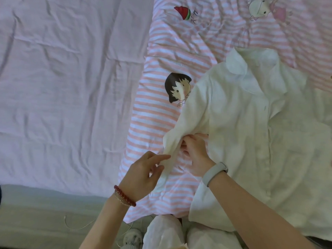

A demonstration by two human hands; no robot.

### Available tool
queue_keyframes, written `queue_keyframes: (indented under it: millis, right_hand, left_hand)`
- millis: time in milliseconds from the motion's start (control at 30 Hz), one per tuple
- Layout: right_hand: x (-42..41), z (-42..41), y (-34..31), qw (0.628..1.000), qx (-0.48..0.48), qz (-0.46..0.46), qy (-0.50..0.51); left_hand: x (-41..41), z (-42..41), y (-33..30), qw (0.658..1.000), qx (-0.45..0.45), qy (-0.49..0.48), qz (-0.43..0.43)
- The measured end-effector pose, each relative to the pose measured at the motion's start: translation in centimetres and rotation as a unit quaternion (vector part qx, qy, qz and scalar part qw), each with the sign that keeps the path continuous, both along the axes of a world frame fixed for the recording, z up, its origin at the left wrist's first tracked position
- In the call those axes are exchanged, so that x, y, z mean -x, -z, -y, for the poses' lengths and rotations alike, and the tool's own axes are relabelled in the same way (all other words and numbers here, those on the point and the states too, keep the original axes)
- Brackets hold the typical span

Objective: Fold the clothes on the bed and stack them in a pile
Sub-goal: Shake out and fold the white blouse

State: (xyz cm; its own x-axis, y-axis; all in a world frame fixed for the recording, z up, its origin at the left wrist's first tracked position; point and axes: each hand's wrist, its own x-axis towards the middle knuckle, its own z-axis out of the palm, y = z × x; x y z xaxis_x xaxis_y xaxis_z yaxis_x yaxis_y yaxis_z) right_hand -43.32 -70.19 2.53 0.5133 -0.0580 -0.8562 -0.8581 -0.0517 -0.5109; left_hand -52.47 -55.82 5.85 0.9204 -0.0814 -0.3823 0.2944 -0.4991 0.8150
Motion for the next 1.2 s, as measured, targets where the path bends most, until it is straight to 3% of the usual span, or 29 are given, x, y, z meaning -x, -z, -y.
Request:
queue_keyframes:
  millis: [100,267,433,500,600,700,833,1000,1100,1200]
  right_hand:
    - [0.7,1.8,0.0,0.998,0.040,0.049,-0.004]
    - [2.2,1.4,1.0,0.980,0.019,0.056,-0.190]
    - [1.8,2.2,1.7,0.970,0.093,0.115,-0.194]
    - [1.7,3.0,0.8,0.966,0.063,0.153,-0.201]
    - [1.6,4.7,-0.6,0.959,0.004,0.165,-0.228]
    - [0.8,6.5,-1.7,0.967,-0.020,0.150,-0.205]
    - [-0.6,9.6,-3.0,0.972,-0.007,0.135,-0.194]
    - [-1.0,14.8,-5.3,0.924,0.100,0.118,-0.350]
    - [-1.0,17.8,-6.1,0.900,0.187,0.101,-0.381]
    - [-1.0,19.6,-6.4,0.905,0.226,0.078,-0.353]
  left_hand:
    - [-0.3,1.2,0.7,0.998,0.028,-0.027,-0.047]
    - [-0.3,2.1,1.6,0.981,0.130,0.036,-0.138]
    - [-2.2,0.9,2.9,0.986,0.016,-0.132,-0.102]
    - [-4.5,0.8,3.2,0.996,-0.047,-0.074,-0.022]
    - [-9.4,2.1,3.7,0.987,-0.090,0.108,0.076]
    - [-14.2,4.3,3.5,0.964,-0.076,0.229,0.113]
    - [-18.5,6.2,3.0,0.937,-0.087,0.314,0.127]
    - [-21.2,6.5,1.0,0.948,-0.036,0.311,-0.051]
    - [-22.0,7.6,0.0,0.966,-0.001,0.255,-0.039]
    - [-23.0,9.2,-0.5,0.981,-0.034,0.192,0.015]
